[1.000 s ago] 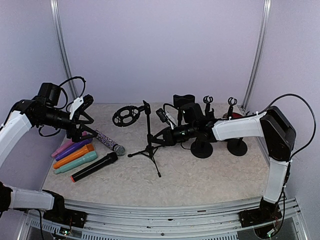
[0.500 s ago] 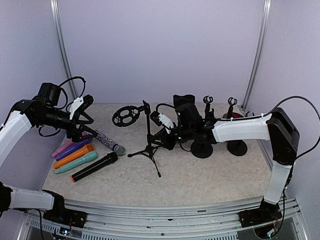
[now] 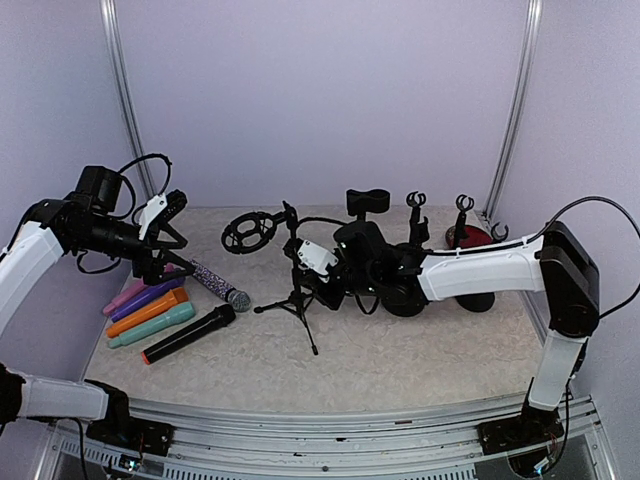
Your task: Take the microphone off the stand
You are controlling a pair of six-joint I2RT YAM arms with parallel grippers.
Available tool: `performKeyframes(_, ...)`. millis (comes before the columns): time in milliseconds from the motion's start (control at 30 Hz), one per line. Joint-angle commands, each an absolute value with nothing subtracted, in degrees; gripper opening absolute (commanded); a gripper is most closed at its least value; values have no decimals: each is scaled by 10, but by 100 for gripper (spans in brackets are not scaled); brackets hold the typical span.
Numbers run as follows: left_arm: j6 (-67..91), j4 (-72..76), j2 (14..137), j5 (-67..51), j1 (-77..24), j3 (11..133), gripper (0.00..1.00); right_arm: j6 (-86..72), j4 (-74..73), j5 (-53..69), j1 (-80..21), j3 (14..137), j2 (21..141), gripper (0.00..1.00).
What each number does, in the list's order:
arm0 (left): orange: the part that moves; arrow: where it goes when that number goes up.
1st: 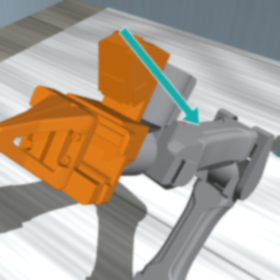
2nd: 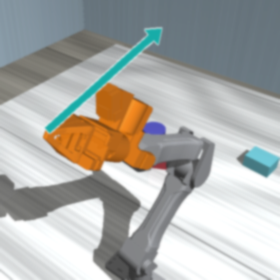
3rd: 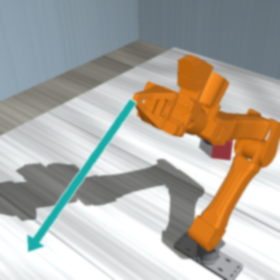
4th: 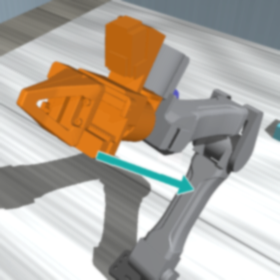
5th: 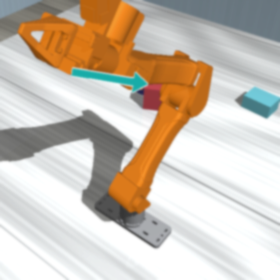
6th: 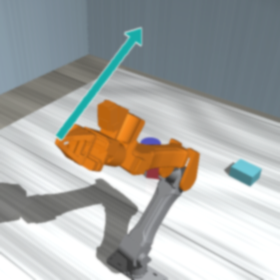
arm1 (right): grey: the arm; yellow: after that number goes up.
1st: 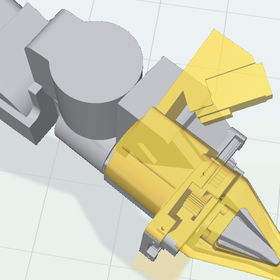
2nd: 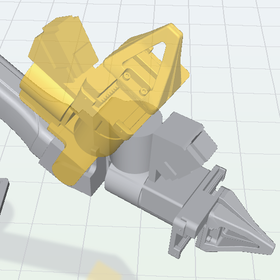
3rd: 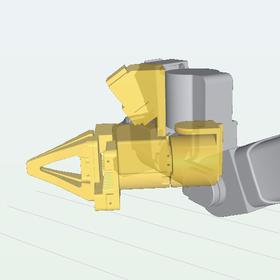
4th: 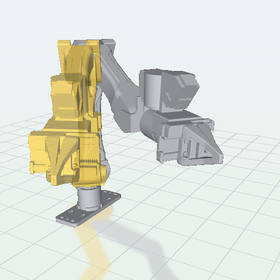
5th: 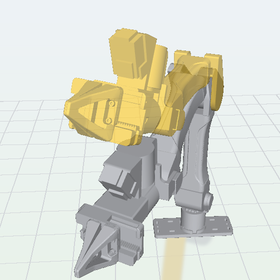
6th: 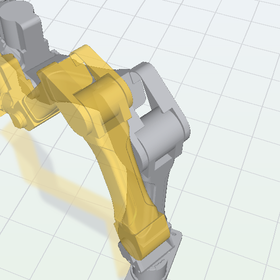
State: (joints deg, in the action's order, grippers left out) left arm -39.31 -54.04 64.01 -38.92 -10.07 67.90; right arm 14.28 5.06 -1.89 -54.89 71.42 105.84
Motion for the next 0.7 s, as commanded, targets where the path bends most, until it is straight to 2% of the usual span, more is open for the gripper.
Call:
performKeyframes(0,-399,-551,635,-388,-98,700,81,201,32,-120,-567,683,1053,0)
performKeyframes(267,-399,-555,637,-388,-98,710,81,307,82,-264,-600,672,1067,0)
performKeyframes(433,-399,-556,638,-388,-98,713,81,450,183,-360,-629,646,1090,0)
performKeyframes(600,-399,-557,636,-389,-98,713,81,516,228,-387,-647,660,1107,0)
performKeyframes(667,-400,-559,634,-387,-98,710,81,520,242,-388,-650,665,1103,5)
